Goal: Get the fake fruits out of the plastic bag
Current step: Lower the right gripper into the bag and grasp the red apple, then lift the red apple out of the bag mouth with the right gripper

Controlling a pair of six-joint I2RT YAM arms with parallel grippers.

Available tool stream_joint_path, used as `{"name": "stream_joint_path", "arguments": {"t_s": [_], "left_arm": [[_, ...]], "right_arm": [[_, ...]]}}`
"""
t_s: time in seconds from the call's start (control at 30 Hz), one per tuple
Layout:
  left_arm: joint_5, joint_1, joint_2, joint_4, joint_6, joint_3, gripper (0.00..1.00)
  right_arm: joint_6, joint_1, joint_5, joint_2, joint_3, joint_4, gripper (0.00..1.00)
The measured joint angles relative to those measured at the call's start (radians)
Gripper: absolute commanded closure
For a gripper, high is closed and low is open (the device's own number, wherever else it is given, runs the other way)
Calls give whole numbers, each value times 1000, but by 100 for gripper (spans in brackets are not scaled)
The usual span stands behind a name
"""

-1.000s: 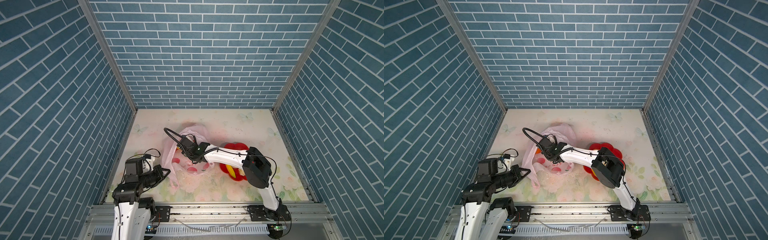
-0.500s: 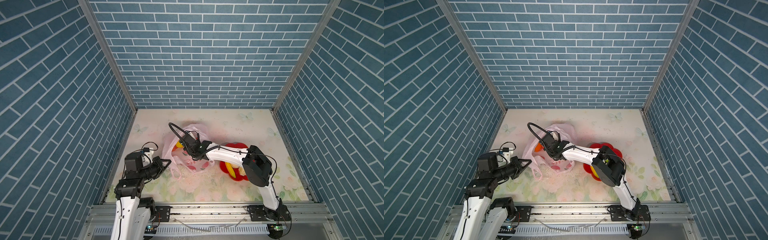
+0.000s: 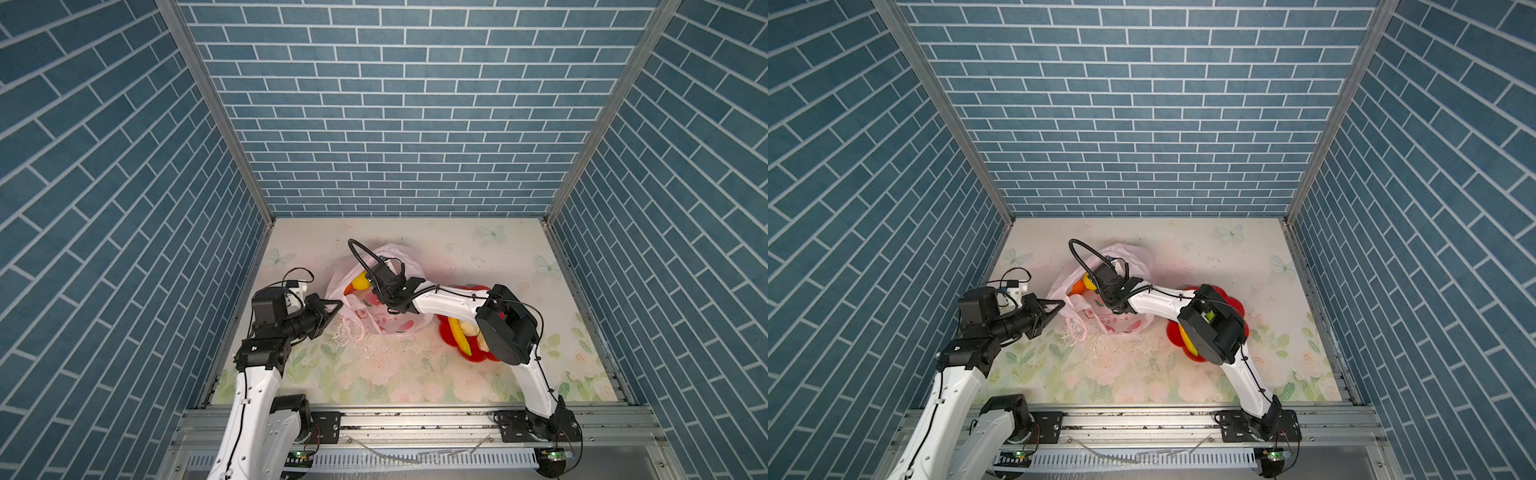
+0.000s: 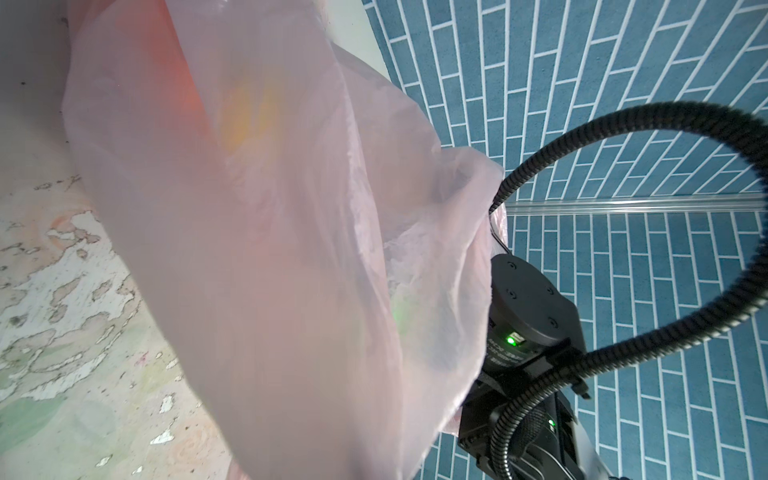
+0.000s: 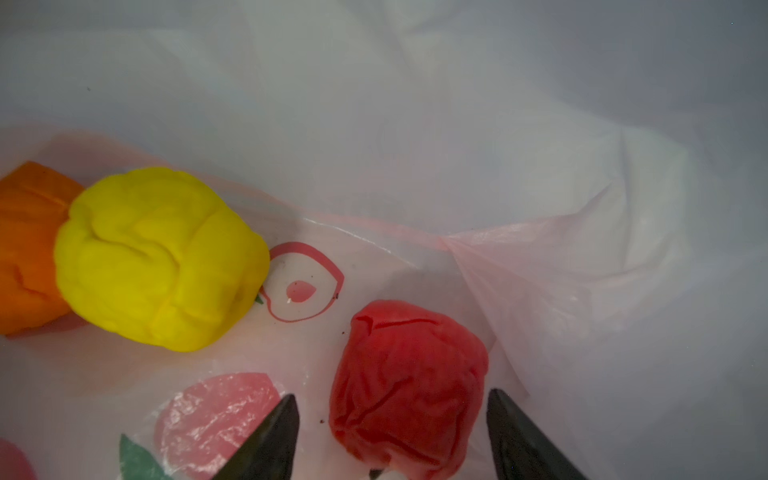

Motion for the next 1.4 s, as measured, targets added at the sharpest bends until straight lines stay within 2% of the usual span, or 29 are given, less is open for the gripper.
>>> {"name": "stream_joint_path", "arguments": {"t_s": [0.3,1.13,1.3,1.4], "left_arm": [[-1,0,88,84,-11,0,96],[-10,0,193,158,-5,0,97],[-13,-2,220,171,-3,0,97],[-14,-6,236,181,0,-2,97]], "right_arm": [[14,-39,-28,40,1,31,28],[25,-133,-177,119,2,203,27],[24,-154,-212,150,7,270,36],[16,-168,-226,160,9,307,46]]}}
